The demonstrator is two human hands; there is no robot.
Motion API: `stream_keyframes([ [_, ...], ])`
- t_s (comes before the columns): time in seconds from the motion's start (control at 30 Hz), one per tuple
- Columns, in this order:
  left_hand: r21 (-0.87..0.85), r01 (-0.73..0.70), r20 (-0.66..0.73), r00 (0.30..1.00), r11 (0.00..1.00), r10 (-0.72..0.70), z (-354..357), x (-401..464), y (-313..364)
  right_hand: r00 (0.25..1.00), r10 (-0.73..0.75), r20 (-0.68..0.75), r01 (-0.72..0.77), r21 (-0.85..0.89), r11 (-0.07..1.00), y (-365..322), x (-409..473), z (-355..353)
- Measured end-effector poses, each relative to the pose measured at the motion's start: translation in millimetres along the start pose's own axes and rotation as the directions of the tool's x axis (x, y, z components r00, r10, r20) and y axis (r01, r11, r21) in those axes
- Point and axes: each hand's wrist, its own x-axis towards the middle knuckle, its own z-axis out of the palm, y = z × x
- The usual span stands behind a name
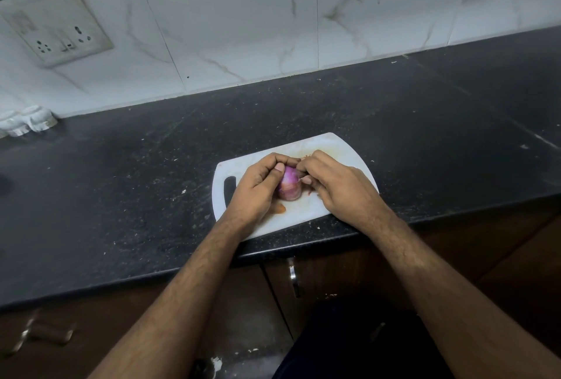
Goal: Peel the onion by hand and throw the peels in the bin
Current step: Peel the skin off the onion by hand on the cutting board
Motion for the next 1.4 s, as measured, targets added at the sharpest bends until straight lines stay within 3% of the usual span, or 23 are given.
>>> stream_keyframes([
  [0.47, -0.085, 0.034, -0.071, 0.997, 0.996, -0.040, 0.0, 1.7, -1.6, 0.981, 0.193, 0.024, -0.193, 0.019, 0.981, 0.4, 3.2, 1.4],
  [0.77, -0.031, 0.018, -0.011, 1.000, 0.999, -0.019, -1.4, 3.3, -4.9, 0.999, -0.009, 0.044, 0.006, 0.075, 0.997, -4.3, 0.2, 0.2],
  [1.0, -0.025, 0.035, 0.007, 0.999, 0.999, -0.035, 0.2, 2.4, -1.8, 0.999, -0.032, 0.027, 0.028, 0.128, 0.991, -2.5, 0.7, -0.5],
  [1.27, -0.027, -0.001, 0.022, 1.000, 1.000, 0.001, -1.2, 4.9, -6.5, 0.999, -0.015, 0.051, 0.012, 0.065, 0.998, 1.5, 2.1, 3.0],
  [1.4, -0.026, -0.005, 0.009, 1.000, 1.000, 0.006, -0.9, 4.4, -6.8, 0.998, 0.050, 0.023, -0.052, 0.077, 0.996, 3.0, 2.7, 2.8],
])
